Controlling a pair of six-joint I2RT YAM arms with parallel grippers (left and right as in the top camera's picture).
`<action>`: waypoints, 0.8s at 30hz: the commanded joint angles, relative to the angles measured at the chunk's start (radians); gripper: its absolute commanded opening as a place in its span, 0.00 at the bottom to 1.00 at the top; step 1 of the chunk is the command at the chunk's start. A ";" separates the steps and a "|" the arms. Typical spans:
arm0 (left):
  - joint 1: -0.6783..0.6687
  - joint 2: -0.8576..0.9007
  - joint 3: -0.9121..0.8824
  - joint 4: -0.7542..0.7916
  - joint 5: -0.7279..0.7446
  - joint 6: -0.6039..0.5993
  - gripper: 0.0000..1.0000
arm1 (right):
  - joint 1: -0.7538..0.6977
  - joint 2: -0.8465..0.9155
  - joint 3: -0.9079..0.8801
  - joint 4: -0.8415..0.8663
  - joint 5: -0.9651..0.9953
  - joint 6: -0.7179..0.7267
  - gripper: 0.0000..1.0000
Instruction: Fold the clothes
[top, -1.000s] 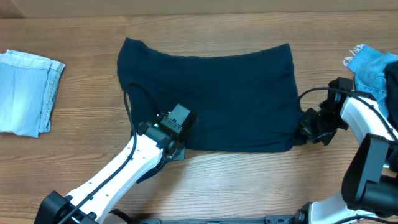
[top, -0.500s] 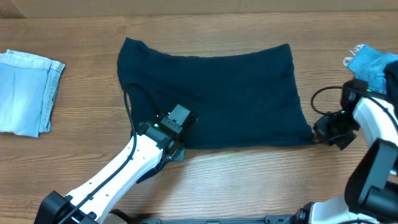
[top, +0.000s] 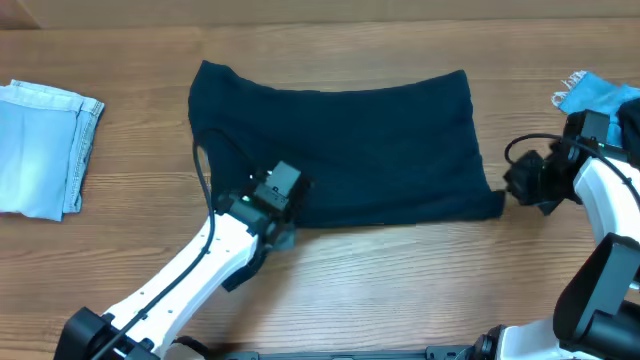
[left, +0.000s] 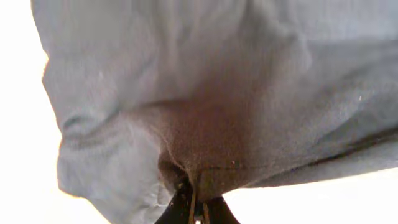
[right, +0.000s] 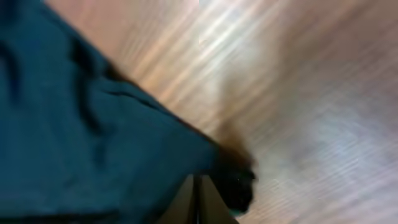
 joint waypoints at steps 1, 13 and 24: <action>0.039 -0.002 0.017 0.061 -0.025 0.135 0.05 | 0.000 -0.021 0.018 0.047 -0.071 -0.018 0.04; 0.140 0.003 0.017 0.272 0.048 0.396 0.15 | 0.034 -0.018 0.018 0.187 -0.105 -0.010 0.04; 0.140 0.011 0.017 0.262 0.064 0.402 0.18 | 0.034 -0.018 0.016 0.232 -0.042 -0.010 0.46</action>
